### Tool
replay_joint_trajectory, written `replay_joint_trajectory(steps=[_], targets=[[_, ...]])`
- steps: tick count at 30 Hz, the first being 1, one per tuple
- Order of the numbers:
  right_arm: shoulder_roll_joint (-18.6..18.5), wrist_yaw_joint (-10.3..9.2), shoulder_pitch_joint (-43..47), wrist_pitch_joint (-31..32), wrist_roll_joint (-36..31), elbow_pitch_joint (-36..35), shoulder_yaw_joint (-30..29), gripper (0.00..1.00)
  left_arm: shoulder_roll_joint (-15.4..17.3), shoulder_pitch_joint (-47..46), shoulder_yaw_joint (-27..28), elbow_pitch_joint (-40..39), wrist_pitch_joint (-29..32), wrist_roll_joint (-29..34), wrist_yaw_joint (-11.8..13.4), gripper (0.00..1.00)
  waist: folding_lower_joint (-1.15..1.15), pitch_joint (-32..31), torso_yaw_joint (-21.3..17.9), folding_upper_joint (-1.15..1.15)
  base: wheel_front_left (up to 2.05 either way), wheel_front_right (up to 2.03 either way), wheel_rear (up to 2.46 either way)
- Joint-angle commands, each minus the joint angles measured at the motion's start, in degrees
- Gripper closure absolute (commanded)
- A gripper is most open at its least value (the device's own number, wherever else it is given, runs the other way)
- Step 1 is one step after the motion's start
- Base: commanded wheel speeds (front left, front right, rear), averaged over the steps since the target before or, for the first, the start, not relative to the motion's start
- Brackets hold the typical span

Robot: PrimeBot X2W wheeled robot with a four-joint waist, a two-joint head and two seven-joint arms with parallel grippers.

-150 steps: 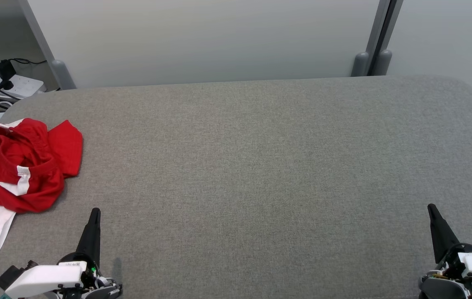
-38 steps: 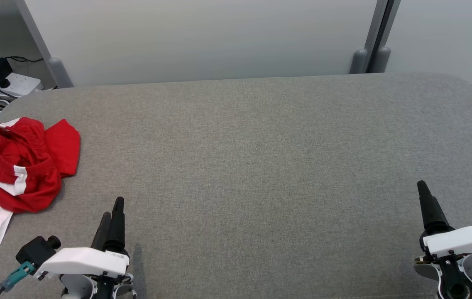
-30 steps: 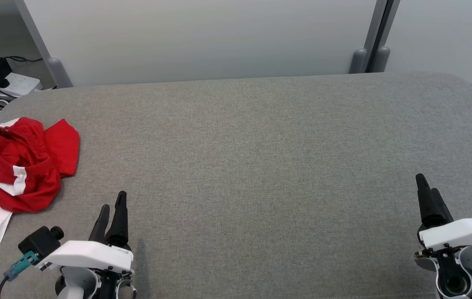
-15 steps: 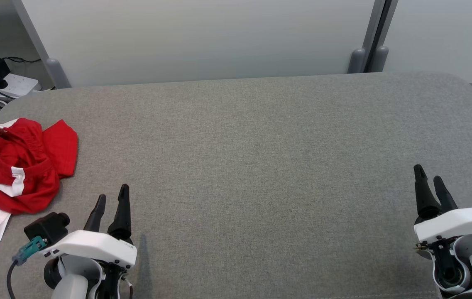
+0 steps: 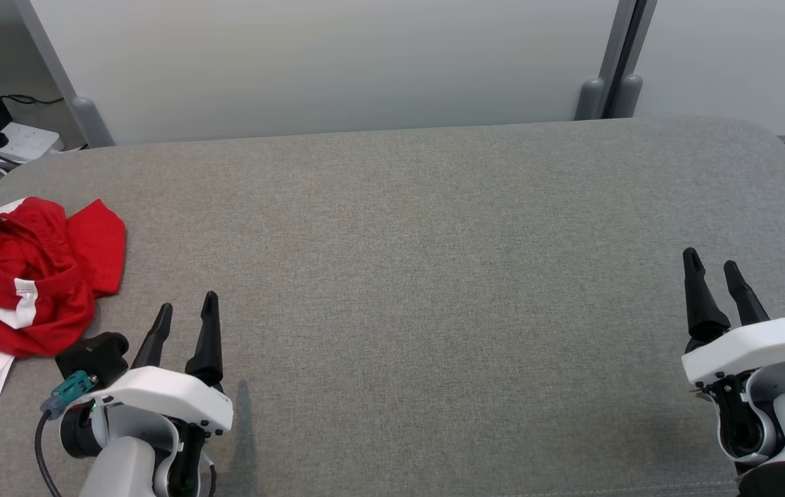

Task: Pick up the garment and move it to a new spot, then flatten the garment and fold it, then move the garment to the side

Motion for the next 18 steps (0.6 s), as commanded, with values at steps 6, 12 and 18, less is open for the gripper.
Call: replay_joint_trajectory(steps=[6,12,18], targets=[[-1.7,0.37,-4.2,-1.9,-4.4,0.6,2.6,0.0,1.1,-4.1,0.9,-0.3,-1.7,5.9,1.3,0.0,0.0,0.0,0.0,0.0,0.0,0.0,0.0],[-2.3,0.38,-5.6,-2.9,-8.2,1.8,3.3,0.0,1.2,-4.9,1.3,0.2,-2.7,10.0,2.3,0.0,0.0,0.0,-0.1,0.0,0.0,0.0,0.0],[-2.7,0.39,-6.9,-3.9,-11.9,2.3,3.7,0.0,1.2,-6.1,1.7,0.7,-3.7,13.9,2.9,0.0,0.0,0.0,-0.2,0.0,0.0,0.0,0.0]])
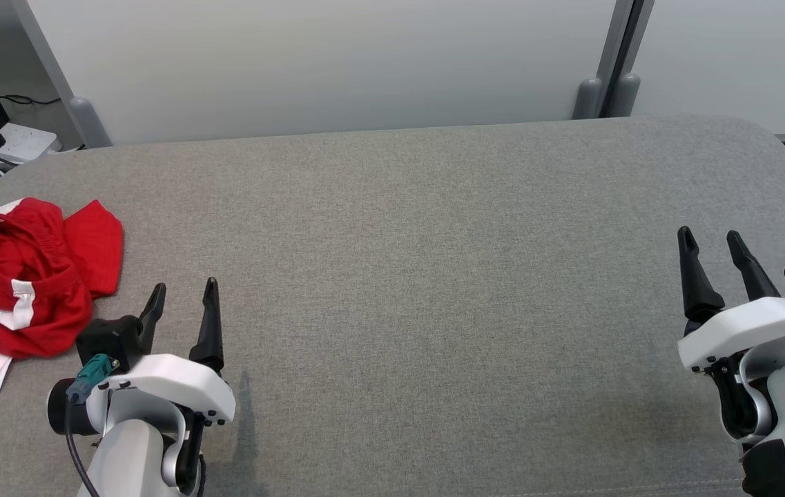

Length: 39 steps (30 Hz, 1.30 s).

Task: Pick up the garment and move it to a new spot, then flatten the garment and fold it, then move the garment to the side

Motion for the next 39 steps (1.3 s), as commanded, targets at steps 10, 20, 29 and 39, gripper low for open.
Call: replay_joint_trajectory(steps=[10,20,29,39], targets=[[-1.6,0.41,-4.9,-2.7,-7.7,1.7,1.8,0.0,1.2,-5.3,2.4,0.2,-2.4,8.7,2.1,0.0,0.0,0.0,-0.4,0.0,0.0,0.0,0.0],[-1.6,0.42,-5.6,-3.6,-12.0,2.8,-0.3,0.0,1.2,-5.9,4.7,1.6,-3.3,12.1,4.4,0.0,0.0,-0.1,-0.8,0.0,0.0,0.0,0.0],[-1.5,0.42,-5.5,-3.6,-12.6,3.1,-1.3,0.0,1.0,-5.6,4.9,1.9,-3.3,12.3,4.2,0.0,0.0,-0.1,-0.5,0.0,0.0,0.0,0.0],[-1.2,0.42,-5.6,-3.6,-12.7,1.6,-0.7,0.0,0.7,-5.9,4.9,0.9,-3.3,12.1,4.1,0.0,0.0,0.2,1.4,0.0,0.0,0.0,0.0]])
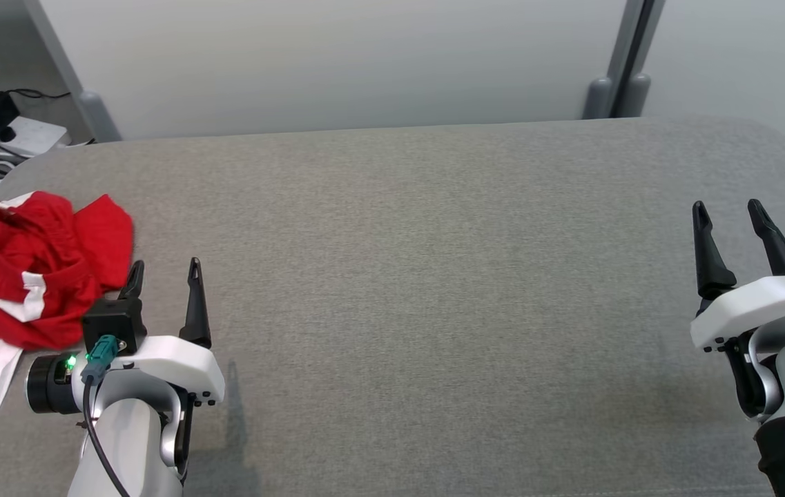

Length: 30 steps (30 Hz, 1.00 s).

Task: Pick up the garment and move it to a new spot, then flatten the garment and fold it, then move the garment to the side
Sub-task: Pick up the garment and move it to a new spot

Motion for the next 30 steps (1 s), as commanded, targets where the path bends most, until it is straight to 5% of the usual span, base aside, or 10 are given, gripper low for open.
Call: replay_joint_trajectory(steps=[1,20,30], targets=[[-0.2,0.41,-1.5,-0.8,-0.3,-2.1,1.2,0.0,1.1,-2.6,1.7,-1.9,-0.7,-0.2,0.0,0.0,0.0,0.1,1.0,0.0,0.0,0.0,0.0],[1.6,0.41,0.0,-0.8,1.2,-5.1,9.2,0.0,0.8,-0.2,3.3,-2.5,-0.7,-1.6,-0.5,0.0,0.0,0.6,22.3,0.0,0.0,0.0,0.0],[1.4,0.41,-0.8,-0.8,1.5,-4.7,12.4,0.0,0.7,0.2,4.8,-1.7,-0.7,-2.3,-0.6,0.0,0.0,2.5,26.7,0.0,0.0,0.0,0.0]])
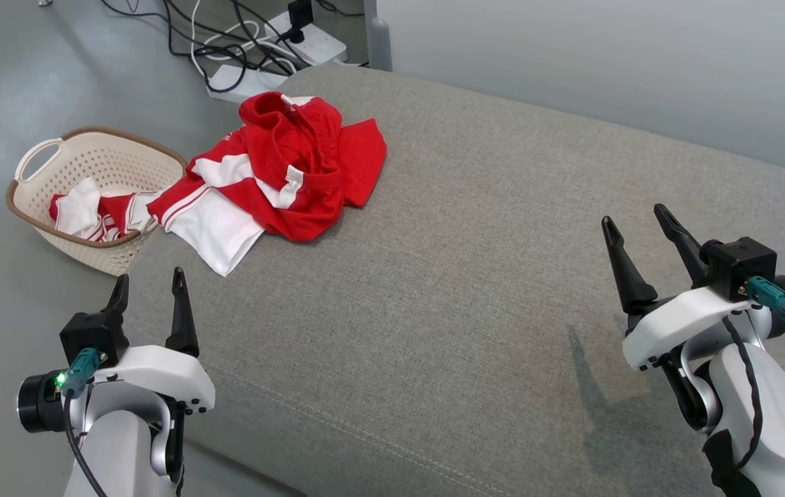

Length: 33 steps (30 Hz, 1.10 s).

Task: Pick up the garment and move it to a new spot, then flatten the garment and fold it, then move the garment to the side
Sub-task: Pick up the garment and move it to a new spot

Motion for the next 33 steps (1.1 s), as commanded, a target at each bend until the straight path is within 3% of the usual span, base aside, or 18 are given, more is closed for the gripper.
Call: replay_joint_trajectory(steps=[1,9,15,33], targets=[[-0.2,0.25,-1.1,-0.8,0.1,-1.3,1.1,0.0,1.4,-1.2,1.7,-1.4,-0.6,-0.7,-0.3,0.0,0.0,0.5,0.3,0.0,0.0,0.0,0.0],[-1.1,0.25,-2.3,-0.8,0.8,-2.0,2.6,0.0,1.4,-5.7,2.6,1.7,-0.6,-3.2,-3.6,0.0,0.0,3.6,-2.0,0.0,0.0,0.0,0.0],[-2.0,0.25,-3.9,-0.8,1.3,-3.1,4.0,0.0,3.7,-13.5,2.9,8.7,-0.6,-3.9,-6.2,0.0,0.0,7.4,-5.9,0.0,0.0,0.0,0.0],[-4.6,0.25,-8.0,-0.8,2.2,-6.8,6.0,0.0,11.6,-34.0,5.9,28.8,-0.2,-10.5,-8.3,0.0,0.0,19.5,-17.3,0.0,0.0,0.0,0.0]])
